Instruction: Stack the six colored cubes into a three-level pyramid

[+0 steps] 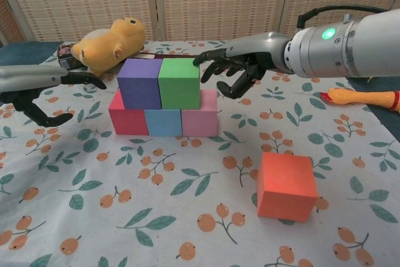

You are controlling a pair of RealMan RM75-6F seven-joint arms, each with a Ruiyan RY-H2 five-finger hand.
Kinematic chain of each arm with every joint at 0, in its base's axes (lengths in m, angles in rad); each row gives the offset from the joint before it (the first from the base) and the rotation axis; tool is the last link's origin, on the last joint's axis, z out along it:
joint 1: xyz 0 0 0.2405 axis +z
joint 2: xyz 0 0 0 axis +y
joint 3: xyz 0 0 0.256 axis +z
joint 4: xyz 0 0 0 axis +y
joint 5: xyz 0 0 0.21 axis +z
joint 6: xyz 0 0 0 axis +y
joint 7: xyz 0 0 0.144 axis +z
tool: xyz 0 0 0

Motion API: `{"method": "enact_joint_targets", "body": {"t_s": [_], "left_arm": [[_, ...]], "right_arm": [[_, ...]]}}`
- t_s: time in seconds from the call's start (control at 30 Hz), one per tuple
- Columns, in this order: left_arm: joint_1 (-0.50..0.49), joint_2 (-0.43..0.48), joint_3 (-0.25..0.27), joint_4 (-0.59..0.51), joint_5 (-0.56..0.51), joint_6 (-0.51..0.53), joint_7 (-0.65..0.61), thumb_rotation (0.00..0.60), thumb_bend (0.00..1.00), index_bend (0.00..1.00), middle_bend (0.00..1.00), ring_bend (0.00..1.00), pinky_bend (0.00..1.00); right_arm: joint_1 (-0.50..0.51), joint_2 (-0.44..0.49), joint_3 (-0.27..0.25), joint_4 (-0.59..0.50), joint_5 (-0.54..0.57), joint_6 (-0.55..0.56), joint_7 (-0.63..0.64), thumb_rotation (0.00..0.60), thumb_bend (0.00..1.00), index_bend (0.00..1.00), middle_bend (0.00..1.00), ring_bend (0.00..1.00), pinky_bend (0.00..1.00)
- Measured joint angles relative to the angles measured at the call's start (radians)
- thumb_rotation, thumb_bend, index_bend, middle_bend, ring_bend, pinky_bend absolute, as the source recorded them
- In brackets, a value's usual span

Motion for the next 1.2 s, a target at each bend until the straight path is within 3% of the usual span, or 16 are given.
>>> {"method": "enact_joint_targets", "body": {"t_s": [0.83, 1.2], "left_arm": [[-0.007, -0.002, 0.008, -0.002, -0.015, 0.003, 0.017, 0.6, 0.53, 0.1, 0.0, 0.0, 0.02], [0.037, 0.04, 0.016, -0.006, -0.002, 0.054, -0.046, 0.6, 0.53, 0.1, 0.0, 0.0, 0.02]], "right_arm": [[0.004, -0.004, -0.003, -0.005, 0.005, 0.005, -0.01, 0.6, 0.65, 0.0, 0.12, 0.0, 0.0], [-0.03, 0.062, -0.016, -0.073, -0.016, 0.044, -0.015, 0.6, 0.65, 0.0, 0.12, 0.0, 0.0]]}}
